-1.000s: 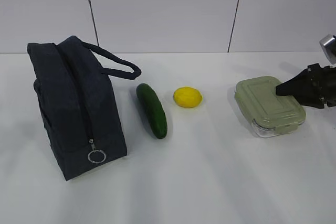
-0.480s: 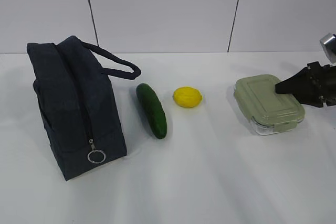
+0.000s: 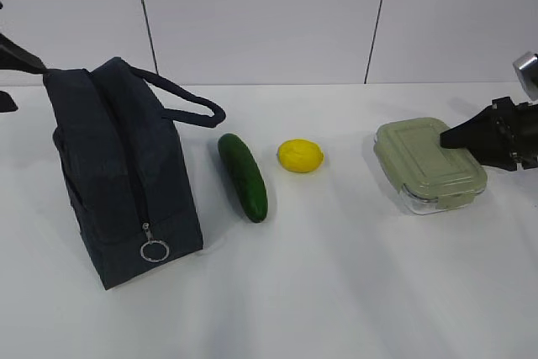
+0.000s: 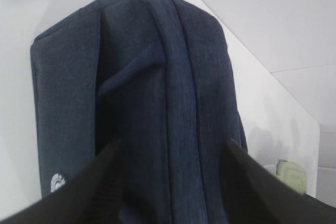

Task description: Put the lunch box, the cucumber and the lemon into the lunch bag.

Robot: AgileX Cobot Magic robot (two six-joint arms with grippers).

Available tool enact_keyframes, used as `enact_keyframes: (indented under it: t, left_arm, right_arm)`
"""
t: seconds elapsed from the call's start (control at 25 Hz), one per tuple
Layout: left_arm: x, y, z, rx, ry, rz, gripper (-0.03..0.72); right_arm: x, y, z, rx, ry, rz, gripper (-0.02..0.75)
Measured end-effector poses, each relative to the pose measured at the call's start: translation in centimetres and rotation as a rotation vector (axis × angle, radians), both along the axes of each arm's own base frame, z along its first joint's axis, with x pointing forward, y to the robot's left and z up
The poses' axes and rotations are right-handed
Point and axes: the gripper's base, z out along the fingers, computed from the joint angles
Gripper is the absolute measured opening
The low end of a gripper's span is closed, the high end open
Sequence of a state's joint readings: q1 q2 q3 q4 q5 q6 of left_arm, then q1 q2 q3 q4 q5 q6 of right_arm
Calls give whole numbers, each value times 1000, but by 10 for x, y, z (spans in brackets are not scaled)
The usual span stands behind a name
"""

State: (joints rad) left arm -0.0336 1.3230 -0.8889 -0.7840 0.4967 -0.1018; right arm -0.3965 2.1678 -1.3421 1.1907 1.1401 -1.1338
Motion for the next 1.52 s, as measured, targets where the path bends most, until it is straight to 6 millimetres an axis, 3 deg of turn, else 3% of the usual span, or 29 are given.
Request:
enact_keyframes:
  t: [0.24, 0.56, 0.84, 0.92, 1.12, 1.52]
  left_arm:
    - [25, -2, -11, -9, 33, -14, 377]
    - [41, -7, -36, -59, 79, -38, 337]
    - [47, -8, -46, -55, 90, -55, 55]
    - [46, -8, -46, -47, 92, -65, 6]
    - [47, -10, -41, -11, 88, -121, -4]
    - [49, -18, -19, -1, 91, -272, -4]
  right_arm:
    - [0, 0, 0, 0, 1, 0, 396]
    - [0, 1, 0, 0, 1, 1, 396]
    - [0, 1, 0, 1, 2, 0, 396]
    - [0, 1, 0, 1, 2, 0, 396]
    - [-1, 1, 6, 8, 15, -17, 396]
    - [-6, 5, 57, 7, -19, -71, 396]
